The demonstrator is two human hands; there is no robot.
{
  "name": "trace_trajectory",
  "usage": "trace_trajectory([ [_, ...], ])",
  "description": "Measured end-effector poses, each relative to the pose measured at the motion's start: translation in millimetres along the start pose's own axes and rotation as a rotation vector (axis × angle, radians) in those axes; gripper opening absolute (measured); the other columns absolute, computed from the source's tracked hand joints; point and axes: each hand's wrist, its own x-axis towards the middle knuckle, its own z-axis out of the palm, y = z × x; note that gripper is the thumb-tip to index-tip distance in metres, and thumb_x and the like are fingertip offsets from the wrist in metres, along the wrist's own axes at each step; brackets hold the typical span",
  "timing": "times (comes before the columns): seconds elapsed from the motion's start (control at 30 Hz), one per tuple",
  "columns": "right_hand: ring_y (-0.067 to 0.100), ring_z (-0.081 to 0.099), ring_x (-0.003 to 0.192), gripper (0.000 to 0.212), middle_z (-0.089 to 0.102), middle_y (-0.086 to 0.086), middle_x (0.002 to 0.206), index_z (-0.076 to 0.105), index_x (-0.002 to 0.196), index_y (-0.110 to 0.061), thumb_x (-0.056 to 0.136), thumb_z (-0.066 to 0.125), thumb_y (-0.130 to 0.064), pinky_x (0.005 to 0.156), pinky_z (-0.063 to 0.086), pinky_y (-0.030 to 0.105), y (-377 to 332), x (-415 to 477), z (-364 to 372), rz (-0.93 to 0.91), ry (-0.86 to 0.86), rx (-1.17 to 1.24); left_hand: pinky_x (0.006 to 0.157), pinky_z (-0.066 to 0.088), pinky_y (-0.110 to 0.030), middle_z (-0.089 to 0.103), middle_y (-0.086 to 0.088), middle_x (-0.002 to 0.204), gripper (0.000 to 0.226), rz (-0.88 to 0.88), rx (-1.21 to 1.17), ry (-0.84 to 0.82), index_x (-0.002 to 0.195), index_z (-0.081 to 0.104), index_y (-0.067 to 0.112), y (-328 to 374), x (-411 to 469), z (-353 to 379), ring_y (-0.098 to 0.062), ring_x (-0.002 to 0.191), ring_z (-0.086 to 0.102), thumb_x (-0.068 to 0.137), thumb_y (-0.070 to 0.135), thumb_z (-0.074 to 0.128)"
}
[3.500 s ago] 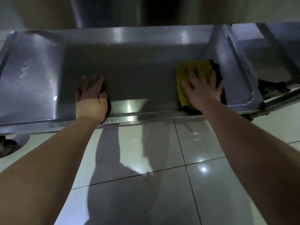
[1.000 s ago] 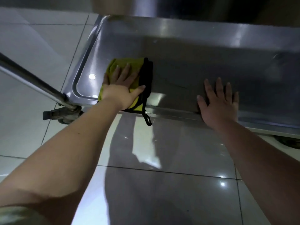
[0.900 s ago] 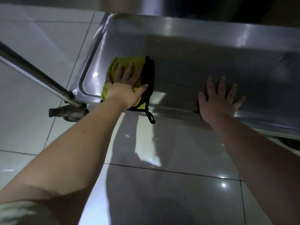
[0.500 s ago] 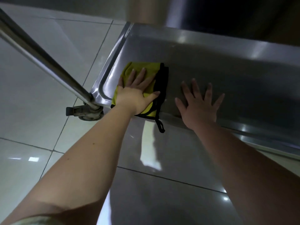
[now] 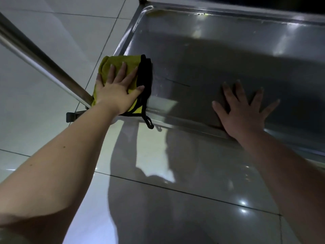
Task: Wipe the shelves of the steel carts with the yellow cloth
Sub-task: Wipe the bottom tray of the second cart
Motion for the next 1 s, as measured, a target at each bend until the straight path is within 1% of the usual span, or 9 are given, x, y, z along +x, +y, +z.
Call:
trace_trajectory([
  [0.13,0.046,-0.009,0.145,0.068,-0.004,-0.014,0.163,-0.001,0.149,-0.052,0.086,0.006,-0.077,0.108,-0.006,0.072,-2,-1,1,0.014,-0.032,-0.014,0.114,-0.008,-0.060,-0.006,0.013,0.162,0.069,-0.020,-0.015,-0.022,0.145,0.002,0.057,13,6,-4,-0.021,0.149,-0.009,0.081,0.082,0.008],
  [0.27,0.045,-0.011,0.145,0.067,-0.003,-0.015,0.162,0.003,0.149,-0.051,0.087,0.005,-0.076,0.106,-0.012,0.072,-1,1,1,0.009,-0.036,0.008,0.114,-0.004,-0.062,-0.004,0.011,0.162,0.069,0.030,-0.045,0.002,0.148,0.007,0.052,72,26,-5,-0.026,0.149,-0.008,0.084,0.079,0.016],
  [0.37,0.033,-0.005,0.149,0.065,0.015,-0.020,0.160,0.024,0.148,-0.046,0.089,0.011,-0.070,0.107,-0.018,0.065,3,2,-3,0.047,0.031,0.317,0.112,-0.002,-0.063,-0.001,0.009,0.163,0.068,0.144,-0.078,0.028,0.149,0.012,0.049,149,36,-2,-0.027,0.149,-0.006,0.087,0.077,0.019],
  [0.47,0.023,0.009,0.149,0.063,0.032,-0.012,0.156,0.037,0.148,-0.035,0.091,0.024,-0.059,0.117,-0.009,0.056,10,-1,-9,0.139,0.215,0.689,0.110,-0.006,-0.066,-0.005,0.007,0.163,0.068,0.316,-0.057,-0.018,0.149,0.010,0.049,230,32,2,-0.028,0.148,-0.010,0.087,0.075,0.020],
  [0.53,0.027,0.014,0.148,0.065,0.034,-0.001,0.156,0.038,0.148,-0.027,0.091,0.027,-0.056,0.119,-0.001,0.054,14,-4,-9,0.148,0.279,0.753,0.108,-0.010,-0.069,-0.010,0.007,0.162,0.067,0.440,0.006,-0.062,0.150,0.006,0.048,271,26,6,-0.030,0.148,-0.014,0.090,0.069,0.026],
  [0.6,0.029,0.014,0.148,0.072,0.030,0.004,0.158,0.036,0.149,-0.023,0.090,0.021,-0.060,0.119,0.004,0.052,13,-4,-9,0.119,0.267,0.689,0.108,-0.010,-0.068,-0.015,0.008,0.162,0.067,0.529,0.078,-0.089,0.150,0.000,0.048,290,27,8,-0.029,0.147,-0.017,0.092,0.064,0.030],
  [0.73,0.032,0.006,0.149,0.067,0.016,0.000,0.162,0.027,0.152,-0.034,0.090,0.019,-0.061,0.119,-0.005,0.050,7,-2,-8,0.128,0.196,0.538,0.112,-0.008,-0.063,-0.009,0.013,0.162,0.065,0.544,-0.005,-0.069,0.149,0.002,0.052,265,45,-1,-0.021,0.148,-0.013,0.091,0.067,0.029],
  [0.9,0.033,0.003,0.148,0.068,0.014,-0.008,0.162,0.019,0.150,-0.044,0.088,0.006,-0.068,0.114,-0.010,0.058,5,1,-2,0.062,0.090,0.326,0.116,0.000,-0.057,0.002,0.013,0.162,0.071,0.306,-0.102,0.014,0.149,0.010,0.051,177,57,-8,-0.019,0.149,-0.003,0.085,0.078,0.023],
  [1.0,0.035,0.002,0.148,0.064,0.014,-0.010,0.162,0.019,0.150,-0.043,0.091,0.012,-0.067,0.114,-0.011,0.061,6,4,3,0.056,0.058,0.236,0.116,0.001,-0.056,0.005,0.013,0.162,0.070,0.200,-0.116,0.048,0.149,0.014,0.050,124,60,-13,-0.020,0.149,-0.001,0.085,0.077,0.027],
])
